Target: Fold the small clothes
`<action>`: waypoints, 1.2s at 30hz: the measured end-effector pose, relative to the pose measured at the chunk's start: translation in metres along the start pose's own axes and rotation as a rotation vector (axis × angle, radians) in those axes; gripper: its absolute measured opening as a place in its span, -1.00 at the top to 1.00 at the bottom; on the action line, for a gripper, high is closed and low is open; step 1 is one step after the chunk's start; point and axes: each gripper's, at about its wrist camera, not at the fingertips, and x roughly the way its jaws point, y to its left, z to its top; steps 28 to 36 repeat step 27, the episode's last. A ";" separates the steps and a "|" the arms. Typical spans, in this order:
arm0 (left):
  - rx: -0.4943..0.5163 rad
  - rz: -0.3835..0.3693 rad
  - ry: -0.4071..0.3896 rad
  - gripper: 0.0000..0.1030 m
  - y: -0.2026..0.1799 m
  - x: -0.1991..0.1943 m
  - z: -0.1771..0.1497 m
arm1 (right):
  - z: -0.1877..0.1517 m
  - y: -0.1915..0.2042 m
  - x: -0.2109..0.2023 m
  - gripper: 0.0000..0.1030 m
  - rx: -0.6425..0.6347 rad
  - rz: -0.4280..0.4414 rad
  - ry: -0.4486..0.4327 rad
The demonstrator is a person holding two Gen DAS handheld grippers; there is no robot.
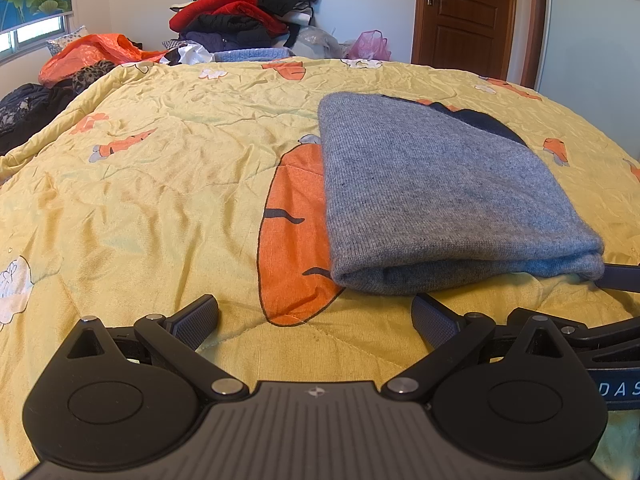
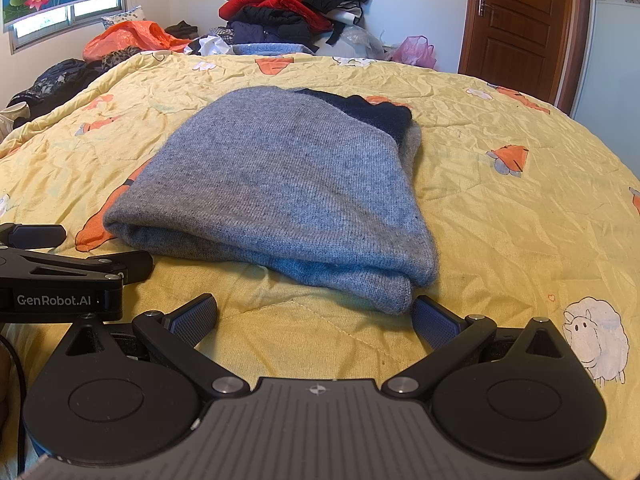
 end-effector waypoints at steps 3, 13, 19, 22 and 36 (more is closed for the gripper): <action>0.000 0.000 0.000 -1.00 0.000 0.000 0.000 | 0.000 0.000 0.000 -1.00 0.000 0.000 0.000; 0.000 0.000 0.000 -1.00 0.000 0.000 0.000 | 0.000 0.000 0.000 -1.00 0.000 0.000 0.000; 0.000 -0.007 -0.001 -1.00 0.001 0.000 0.001 | 0.000 0.000 0.000 -1.00 0.000 0.000 0.000; -0.013 -0.008 -0.004 -1.00 0.003 0.000 0.003 | 0.000 0.000 0.000 -1.00 0.000 0.000 0.000; -0.011 -0.012 -0.001 -1.00 0.004 0.002 0.005 | 0.000 0.000 0.000 -1.00 0.000 0.000 0.000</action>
